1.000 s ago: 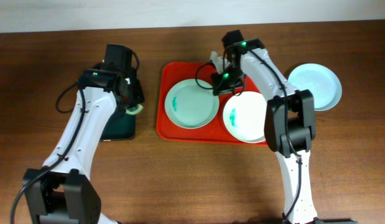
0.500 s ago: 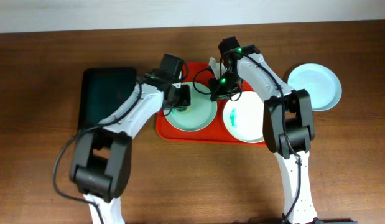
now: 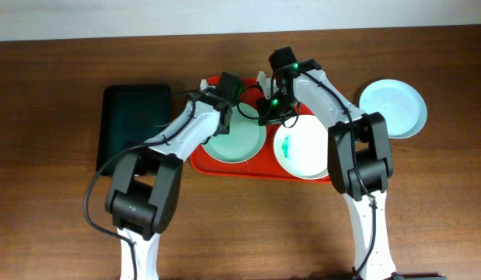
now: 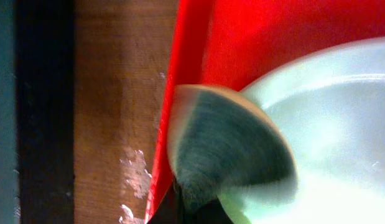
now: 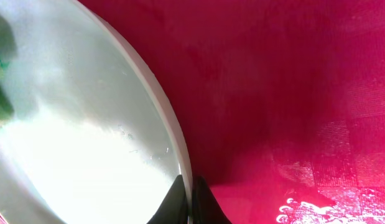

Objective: Clean dirty plates on tray and stack at the side
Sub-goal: 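Scrub the mint green plate with the sponge in left gripper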

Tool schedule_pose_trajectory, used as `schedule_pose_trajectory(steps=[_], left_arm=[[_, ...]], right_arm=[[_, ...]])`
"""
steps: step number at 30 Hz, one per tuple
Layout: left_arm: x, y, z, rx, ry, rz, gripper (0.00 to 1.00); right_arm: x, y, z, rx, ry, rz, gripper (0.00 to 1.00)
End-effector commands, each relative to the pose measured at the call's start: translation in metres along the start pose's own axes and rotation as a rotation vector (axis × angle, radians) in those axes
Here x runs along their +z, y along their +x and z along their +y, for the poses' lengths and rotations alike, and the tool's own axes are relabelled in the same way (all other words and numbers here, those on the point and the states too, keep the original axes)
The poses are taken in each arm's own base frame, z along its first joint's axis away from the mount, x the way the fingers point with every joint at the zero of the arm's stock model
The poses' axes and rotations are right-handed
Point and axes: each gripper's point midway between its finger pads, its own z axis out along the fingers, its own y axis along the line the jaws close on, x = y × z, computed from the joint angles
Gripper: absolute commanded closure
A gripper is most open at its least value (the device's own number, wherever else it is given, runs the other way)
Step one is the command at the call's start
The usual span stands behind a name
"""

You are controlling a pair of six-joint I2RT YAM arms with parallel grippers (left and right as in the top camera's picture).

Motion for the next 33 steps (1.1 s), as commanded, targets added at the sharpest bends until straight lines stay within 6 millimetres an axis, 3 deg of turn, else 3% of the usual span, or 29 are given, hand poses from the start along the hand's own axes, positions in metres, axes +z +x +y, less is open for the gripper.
schedule_pose_trajectory(steps=[1,3,6,7,9,12,16,19,20,21,24,26,29,31,33], left_arm=[[-0.030,-0.008,-0.074,-0.042,0.500,0.098,1.00],[-0.029,-0.002,-0.090,-0.040,0.592,0.109,1.00],[0.001,0.013,-0.086,-0.048,0.546,0.156,1.00],[0.017,0.015,-0.076,-0.059,0.491,0.161,1.00],[0.048,0.010,-0.033,-0.088,0.289,0.132,1.00],[0.063,-0.008,0.028,-0.123,0.017,0.042,1.00],[0.059,-0.027,0.040,-0.158,0.002,-0.004,1.00],[0.013,-0.053,0.051,-0.189,0.032,-0.086,1.00],[-0.004,-0.052,0.049,-0.188,0.078,-0.074,1.00],[-0.008,-0.037,0.032,-0.169,0.174,-0.002,1.00],[-0.001,0.013,-0.025,-0.136,0.463,0.207,1.00],[0.011,0.027,-0.038,-0.099,0.482,0.202,1.00],[0.000,0.029,-0.072,0.075,0.620,0.132,1.00],[0.003,0.031,-0.067,0.125,0.581,0.123,1.00],[0.021,0.029,-0.034,0.137,0.364,0.103,1.00]], right_arm=[[0.022,0.025,-0.034,0.037,0.117,0.084,0.96],[0.022,0.024,-0.034,0.036,0.116,0.082,0.96],[0.022,0.024,-0.034,0.036,0.116,0.082,0.96],[0.022,0.024,-0.034,0.037,0.116,0.082,0.96],[0.022,0.024,-0.034,0.036,0.117,0.083,0.96],[0.022,0.024,-0.034,0.036,0.117,0.082,0.96],[0.022,0.024,-0.034,0.036,0.117,0.082,0.96],[0.022,0.024,-0.034,0.036,0.117,0.082,0.96],[0.022,0.023,-0.035,0.034,0.117,0.077,0.96],[0.023,0.021,-0.035,0.032,0.117,0.071,0.96],[0.023,0.021,-0.035,0.032,0.117,0.070,0.96],[0.023,0.022,-0.035,0.033,0.117,0.072,0.96],[0.023,0.021,-0.035,0.032,0.117,0.071,0.96],[0.023,0.022,-0.035,0.032,0.117,0.072,0.96],[0.023,0.022,-0.035,0.033,0.117,0.072,0.96]])
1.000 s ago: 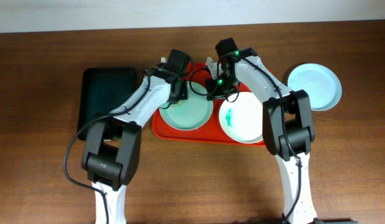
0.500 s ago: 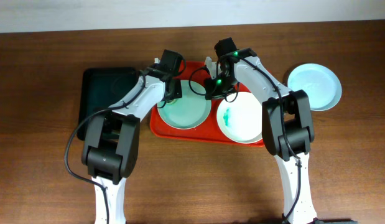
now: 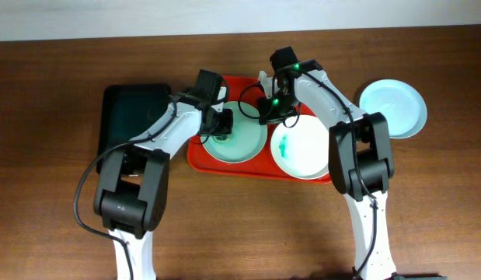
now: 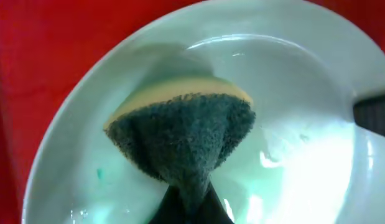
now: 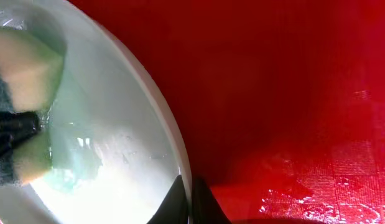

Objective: Clean dirty plates on tray and stack at the side
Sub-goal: 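Scrub the mint green plate with the sponge in left gripper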

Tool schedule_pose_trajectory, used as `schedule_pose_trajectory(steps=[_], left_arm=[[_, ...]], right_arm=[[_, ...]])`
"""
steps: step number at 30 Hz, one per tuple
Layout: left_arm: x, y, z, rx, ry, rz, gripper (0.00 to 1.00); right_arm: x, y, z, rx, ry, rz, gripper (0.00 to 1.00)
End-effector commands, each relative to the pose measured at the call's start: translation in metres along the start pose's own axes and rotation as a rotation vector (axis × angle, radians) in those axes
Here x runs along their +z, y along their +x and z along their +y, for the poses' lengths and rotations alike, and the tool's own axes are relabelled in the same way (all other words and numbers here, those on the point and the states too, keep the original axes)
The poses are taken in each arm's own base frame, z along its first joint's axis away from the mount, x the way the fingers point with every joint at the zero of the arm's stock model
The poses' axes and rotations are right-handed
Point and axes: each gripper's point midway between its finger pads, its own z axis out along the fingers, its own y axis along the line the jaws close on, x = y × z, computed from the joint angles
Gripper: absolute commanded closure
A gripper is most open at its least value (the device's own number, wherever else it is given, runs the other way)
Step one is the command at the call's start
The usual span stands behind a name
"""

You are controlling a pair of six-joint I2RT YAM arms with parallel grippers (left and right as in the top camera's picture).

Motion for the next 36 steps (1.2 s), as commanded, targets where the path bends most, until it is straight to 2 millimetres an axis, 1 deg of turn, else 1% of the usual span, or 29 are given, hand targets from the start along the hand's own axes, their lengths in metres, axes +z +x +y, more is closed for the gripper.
schedule_pose_trajectory(steps=[1,2,3,5,8,10,11,12,13,14,16,17,19,20,21,22,23,24,25,26,27,29,30,31,32,33,34,35,36], left_arm=[[-0.001,0.017,0.058,0.067,-0.346,0.038,1.00],[-0.009,0.018,0.079,0.075,-0.473,0.036,1.00],[-0.018,0.017,0.092,0.082,-0.562,0.030,1.00],[-0.034,0.011,0.111,0.094,-0.700,0.007,1.00],[-0.046,-0.007,0.098,0.002,-0.648,-0.069,1.00],[-0.069,-0.027,0.076,-0.115,-0.525,-0.164,1.00],[-0.100,-0.042,0.066,-0.185,-0.441,-0.247,1.00],[-0.123,-0.050,0.065,-0.210,-0.394,-0.291,1.00],[-0.145,-0.053,0.071,-0.234,-0.388,-0.324,1.00],[-0.167,-0.051,0.087,-0.272,-0.400,-0.341,1.00],[-0.177,-0.038,0.122,-0.340,-0.444,-0.296,1.00],[-0.176,-0.032,0.136,-0.368,-0.463,-0.271,1.00],[-0.176,-0.023,0.164,-0.433,-0.470,-0.237,1.00],[-0.174,-0.022,0.166,-0.449,-0.441,-0.228,1.00],[-0.171,-0.021,0.167,-0.465,-0.399,-0.216,1.00],[-0.169,-0.022,0.166,-0.477,-0.354,-0.208,1.00],[-0.167,-0.022,0.162,-0.477,-0.327,-0.205,1.00],[-0.165,-0.023,0.157,-0.466,-0.297,-0.198,1.00],[-0.164,-0.024,0.151,-0.443,-0.266,-0.192,1.00],[-0.163,-0.024,0.149,-0.443,-0.251,-0.190,1.00],[-0.162,-0.025,0.145,-0.428,-0.231,-0.185,1.00],[-0.158,-0.031,0.123,-0.346,-0.099,-0.177,1.00],[-0.157,-0.034,0.102,-0.298,0.013,-0.172,1.00],[-0.156,-0.035,0.093,-0.281,0.041,-0.167,1.00],[-0.151,-0.033,0.079,-0.243,0.050,-0.154,1.00],[-0.140,-0.031,0.061,-0.193,0.063,-0.130,1.00],[-0.134,-0.030,0.052,-0.173,0.070,-0.121,1.00],[-0.118,-0.029,0.034,-0.133,0.083,-0.102,1.00],[-0.109,-0.030,0.025,-0.111,0.089,-0.096,1.00]], right_arm=[[0.023,0.024,-0.032,0.032,0.110,0.086,0.96],[0.023,0.024,-0.032,0.032,0.110,0.086,0.96],[0.023,0.024,-0.032,0.031,0.110,0.086,0.96],[0.023,0.024,-0.032,0.032,0.110,0.086,0.96],[0.022,0.022,-0.031,0.029,0.110,0.080,0.96],[0.007,0.012,-0.026,0.021,0.111,0.059,0.96],[-0.013,0.000,-0.018,0.010,0.115,0.026,0.96],[-0.035,-0.011,-0.011,-0.004,0.124,-0.015,0.96],[-0.058,-0.018,-0.011,-0.018,0.193,-0.046,0.96],[-0.077,-0.022,-0.011,-0.031,0.266,-0.065,0.96],[-0.116,-0.028,0.004,-0.088,0.421,-0.113,0.96],[-0.128,-0.029,0.012,-0.115,0.483,-0.128,0.96],[-0.167,-0.030,0.028,-0.203,0.783,-0.160,0.96],[-0.179,-0.030,0.034,-0.238,0.905,-0.174,0.96],[-0.197,-0.030,0.044,-0.286,1.083,-0.200,0.96],[-0.208,-0.030,0.063,-0.338,1.207,-0.231,0.96],[-0.209,-0.030,0.074,-0.362,1.239,-0.248,0.96],[-0.197,-0.030,0.095,-0.397,1.192,-0.273,0.96],[-0.173,-0.030,0.104,-0.400,1.035,-0.260,0.96],[-0.162,-0.029,0.106,-0.393,0.945,-0.245,0.96],[-0.142,-0.028,0.104,-0.361,0.753,-0.203,0.96],[-0.117,-0.020,0.096,-0.274,0.386,-0.116,0.96],[-0.106,-0.013,0.080,-0.215,0.184,-0.065,0.96],[-0.094,-0.007,0.057,-0.143,0.110,-0.034,0.96],[-0.080,0.000,0.041,-0.101,0.071,-0.012,0.96],[-0.056,0.007,0.026,-0.077,0.040,-0.004,0.96],[-0.042,0.009,0.021,-0.079,0.030,-0.012,0.96],[-0.019,0.012,0.017,-0.093,0.023,-0.027,0.96],[-0.006,0.013,0.016,-0.109,0.021,-0.043,0.96]])
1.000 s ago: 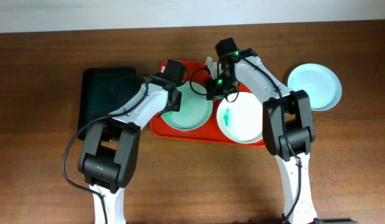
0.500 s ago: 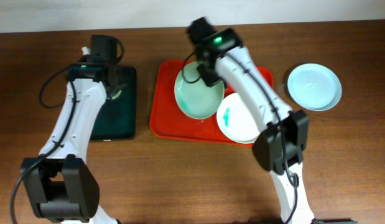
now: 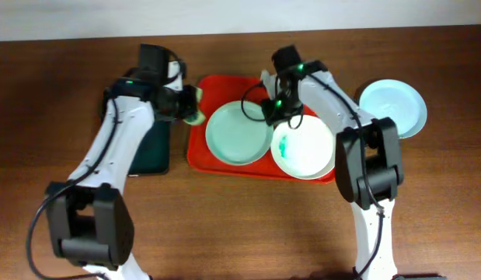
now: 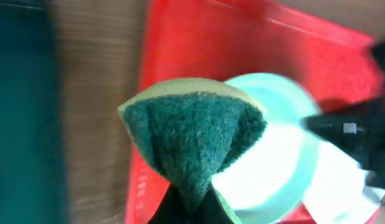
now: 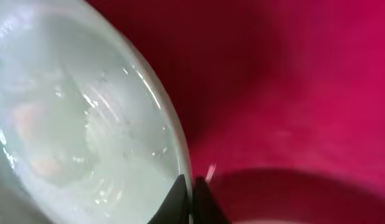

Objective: Clean dirty plates on tray and stack at the side
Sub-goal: 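Scrub the mint green plate with the sponge in left gripper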

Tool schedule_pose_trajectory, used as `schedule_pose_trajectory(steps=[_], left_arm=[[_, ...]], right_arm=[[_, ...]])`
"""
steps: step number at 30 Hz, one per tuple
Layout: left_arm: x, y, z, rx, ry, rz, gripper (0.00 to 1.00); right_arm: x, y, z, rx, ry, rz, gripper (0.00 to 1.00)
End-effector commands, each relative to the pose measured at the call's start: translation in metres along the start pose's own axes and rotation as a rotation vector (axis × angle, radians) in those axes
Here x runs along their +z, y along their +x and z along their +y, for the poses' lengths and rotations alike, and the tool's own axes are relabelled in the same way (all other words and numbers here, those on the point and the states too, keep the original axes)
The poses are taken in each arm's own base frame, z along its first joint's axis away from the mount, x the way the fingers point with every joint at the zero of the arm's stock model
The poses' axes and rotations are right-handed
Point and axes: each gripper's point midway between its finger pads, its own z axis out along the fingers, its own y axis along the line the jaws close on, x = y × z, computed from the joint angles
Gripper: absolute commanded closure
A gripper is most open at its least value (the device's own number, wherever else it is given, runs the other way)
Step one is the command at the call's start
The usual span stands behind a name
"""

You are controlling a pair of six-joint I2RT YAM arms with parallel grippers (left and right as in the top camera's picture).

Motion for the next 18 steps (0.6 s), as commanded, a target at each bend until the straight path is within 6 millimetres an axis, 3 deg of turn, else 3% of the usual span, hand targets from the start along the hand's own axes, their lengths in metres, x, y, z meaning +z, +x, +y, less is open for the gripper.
schedule_pose_trajectory(steps=[1,5,6,8,11,12,14,15,16,18], left_arm=[[0.038,0.012,-0.027,0.082,0.043,0.048,1.00],[0.093,0.031,-0.029,0.108,0.033,0.117,0.99],[0.106,0.032,-0.024,0.106,0.024,0.121,0.90],[0.112,0.023,-0.004,0.108,-0.078,0.079,0.90],[0.111,0.025,-0.001,0.107,-0.093,0.086,0.70],[0.111,0.025,-0.001,0.107,-0.093,0.087,0.68],[0.109,0.024,-0.009,0.125,-0.057,0.087,0.71],[0.108,0.027,-0.018,0.146,-0.001,0.103,0.78],[0.108,0.027,-0.018,0.146,-0.001,0.106,0.80],[0.107,0.029,-0.018,0.144,-0.003,0.113,0.94]], right_arm=[[0.021,0.001,0.019,-0.052,-0.063,-0.045,0.96],[0.028,-0.003,0.018,-0.052,-0.063,-0.074,0.96],[0.028,-0.002,0.018,-0.051,-0.063,-0.071,0.96],[0.028,-0.001,0.017,-0.050,-0.063,-0.067,0.96],[0.028,-0.001,0.018,-0.050,-0.064,-0.067,0.96],[0.028,-0.001,0.018,-0.050,-0.064,-0.067,0.96],[0.028,-0.001,0.017,-0.050,-0.063,-0.067,0.96],[0.028,-0.001,0.017,-0.050,-0.063,-0.068,0.96],[0.028,-0.001,0.017,-0.051,-0.063,-0.068,0.96],[0.028,-0.001,0.017,-0.050,-0.063,-0.067,0.96]])
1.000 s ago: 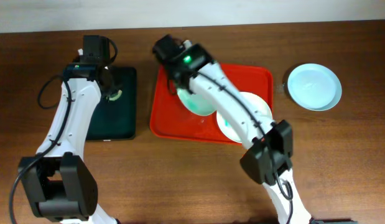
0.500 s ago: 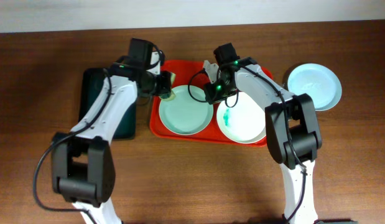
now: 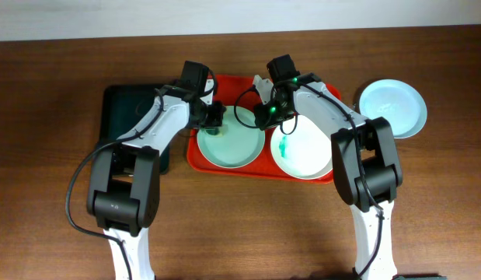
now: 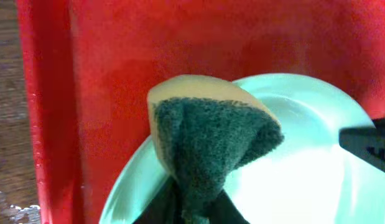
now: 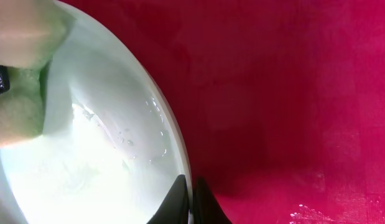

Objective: Clean dirty plates on tray and stack at the side
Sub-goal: 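Scrub the mint green plate with the sponge in left gripper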

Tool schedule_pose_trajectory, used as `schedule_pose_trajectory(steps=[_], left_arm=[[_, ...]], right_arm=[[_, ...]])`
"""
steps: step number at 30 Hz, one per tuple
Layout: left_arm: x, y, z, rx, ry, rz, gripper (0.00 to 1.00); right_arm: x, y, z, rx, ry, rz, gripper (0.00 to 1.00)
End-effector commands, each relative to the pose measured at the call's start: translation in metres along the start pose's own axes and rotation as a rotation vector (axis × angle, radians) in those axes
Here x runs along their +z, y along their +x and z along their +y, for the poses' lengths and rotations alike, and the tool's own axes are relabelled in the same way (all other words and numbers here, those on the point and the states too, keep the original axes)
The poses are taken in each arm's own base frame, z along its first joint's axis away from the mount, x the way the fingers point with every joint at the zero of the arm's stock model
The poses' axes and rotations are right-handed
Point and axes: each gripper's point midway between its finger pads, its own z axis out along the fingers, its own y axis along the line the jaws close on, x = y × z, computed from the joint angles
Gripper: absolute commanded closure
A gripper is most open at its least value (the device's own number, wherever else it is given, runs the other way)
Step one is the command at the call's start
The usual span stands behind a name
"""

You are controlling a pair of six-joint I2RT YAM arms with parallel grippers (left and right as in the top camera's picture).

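A red tray [image 3: 224, 160] holds two pale plates. The left plate [image 3: 228, 148] has my right gripper [image 3: 261, 118] shut on its right rim [image 5: 180, 168]. My left gripper [image 3: 211, 121] is shut on a yellow and green sponge [image 4: 208, 134], which sits over that plate's upper left edge [image 4: 136, 186]. The right plate [image 3: 306, 152] carries green smears [image 3: 285, 146]. A third pale plate [image 3: 392, 107] lies on the table off the tray at the right.
A dark rectangular tray [image 3: 131, 124] lies on the wooden table [image 3: 240, 225] left of the red tray. Both arms cross over the red tray's upper half. A white wall runs along the table's far edge.
My left gripper, which held the sponge out by the dark tray left of the red one, is back over the left plate's upper left edge. The right gripper keeps its hold on the rim.
The sponge was at the left plate's left edge while my right gripper held the rim. Then the sponge was inside the plate. Later it was out by the dark tray, and now it is back on the plate. The right hold never changed.
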Motion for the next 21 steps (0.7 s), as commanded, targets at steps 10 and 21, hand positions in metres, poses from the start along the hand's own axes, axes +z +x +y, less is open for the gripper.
schedule_pose_trajectory(steps=[10,21], left_arm=[[-0.015,0.020,0.001,0.101,0.000,0.031,1.00],[0.018,0.004,0.027,0.482,-0.114,-0.181,1.00]], right_arm=[[0.006,0.012,0.002,0.006,0.010,0.034,0.96],[0.006,0.011,0.002,0.001,0.010,0.033,0.96]])
